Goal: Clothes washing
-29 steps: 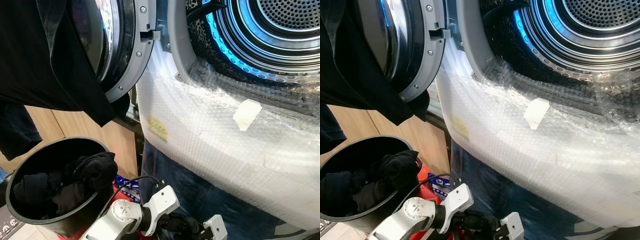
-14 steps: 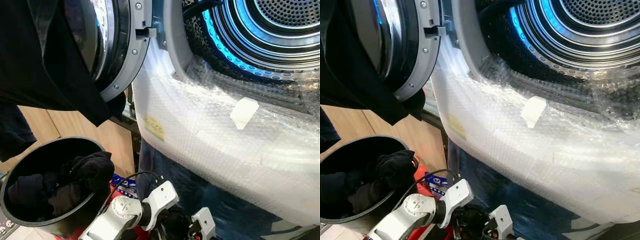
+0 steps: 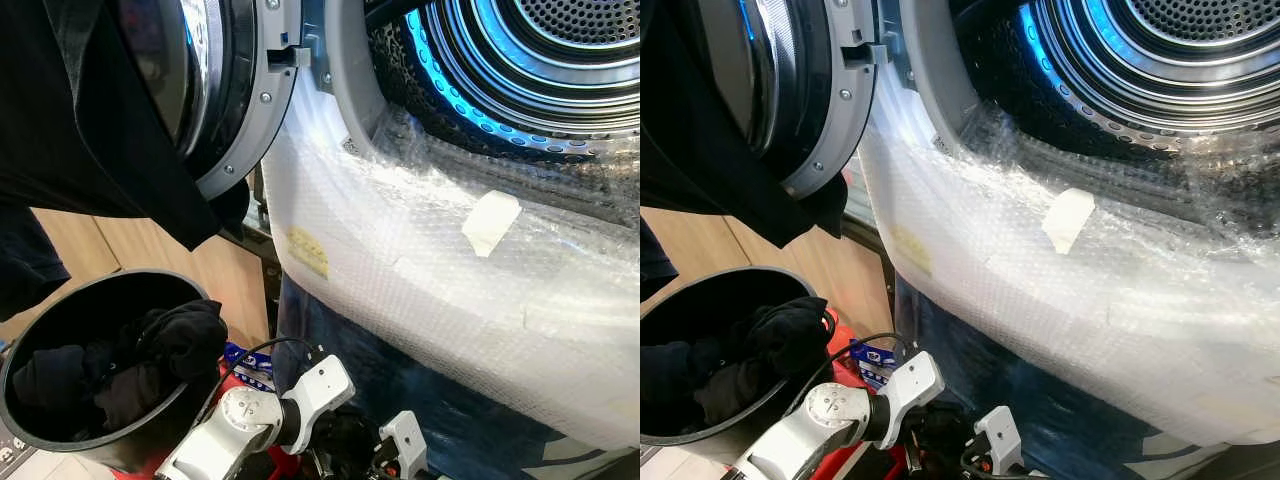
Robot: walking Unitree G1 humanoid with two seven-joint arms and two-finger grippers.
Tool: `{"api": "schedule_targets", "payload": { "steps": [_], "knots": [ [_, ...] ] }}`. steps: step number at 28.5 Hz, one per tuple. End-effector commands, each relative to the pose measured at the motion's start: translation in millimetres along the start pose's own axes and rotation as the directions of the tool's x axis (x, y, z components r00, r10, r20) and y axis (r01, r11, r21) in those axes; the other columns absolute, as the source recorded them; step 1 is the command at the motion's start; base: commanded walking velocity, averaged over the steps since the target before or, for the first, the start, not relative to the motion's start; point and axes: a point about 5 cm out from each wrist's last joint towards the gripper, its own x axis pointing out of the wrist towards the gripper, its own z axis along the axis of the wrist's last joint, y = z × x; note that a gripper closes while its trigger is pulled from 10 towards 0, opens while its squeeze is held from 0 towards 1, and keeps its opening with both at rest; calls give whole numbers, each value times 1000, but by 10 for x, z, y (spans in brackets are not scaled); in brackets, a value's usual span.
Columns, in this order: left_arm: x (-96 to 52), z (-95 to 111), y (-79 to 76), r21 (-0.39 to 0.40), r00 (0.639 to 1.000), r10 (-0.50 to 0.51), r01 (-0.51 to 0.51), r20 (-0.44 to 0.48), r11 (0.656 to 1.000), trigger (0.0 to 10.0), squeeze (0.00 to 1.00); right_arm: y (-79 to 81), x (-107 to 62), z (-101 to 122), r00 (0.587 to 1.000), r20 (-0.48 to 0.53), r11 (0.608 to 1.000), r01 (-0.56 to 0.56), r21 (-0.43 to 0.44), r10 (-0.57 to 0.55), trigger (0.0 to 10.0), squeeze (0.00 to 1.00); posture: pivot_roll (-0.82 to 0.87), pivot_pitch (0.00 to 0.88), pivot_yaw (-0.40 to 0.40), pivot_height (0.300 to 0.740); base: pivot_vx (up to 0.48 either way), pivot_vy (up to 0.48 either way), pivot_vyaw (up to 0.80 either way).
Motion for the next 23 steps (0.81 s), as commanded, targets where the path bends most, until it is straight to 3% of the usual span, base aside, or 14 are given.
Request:
{"api": "schedule_targets", "payload": {
  "steps": [1, 22, 23],
  "knots": [
    [-4, 4, 33, 13, 1000, 19, -19, -5, 1000, 0, 0, 3, 6, 1, 1000, -6, 1000, -1, -9, 1, 0, 0, 47, 122, -22, 740, 0, 0, 0],
    [-65, 65, 101, 33, 999, 52, -52, 10, 998, 0, 0, 2, 50, 20, 1000, -27, 1000, 7, -30, -8, 0, 0, 54, 121, -17, 740, 0, 0, 0],
    [-78, 69, 131, 19, 997, 72, -72, 24, 997, 10000, 1000, 4, 58, 30, 1000, -22, 1000, 9, -29, -10, 0, 0, 51, 119, -13, 740, 0, 0, 0]
  ]
}}
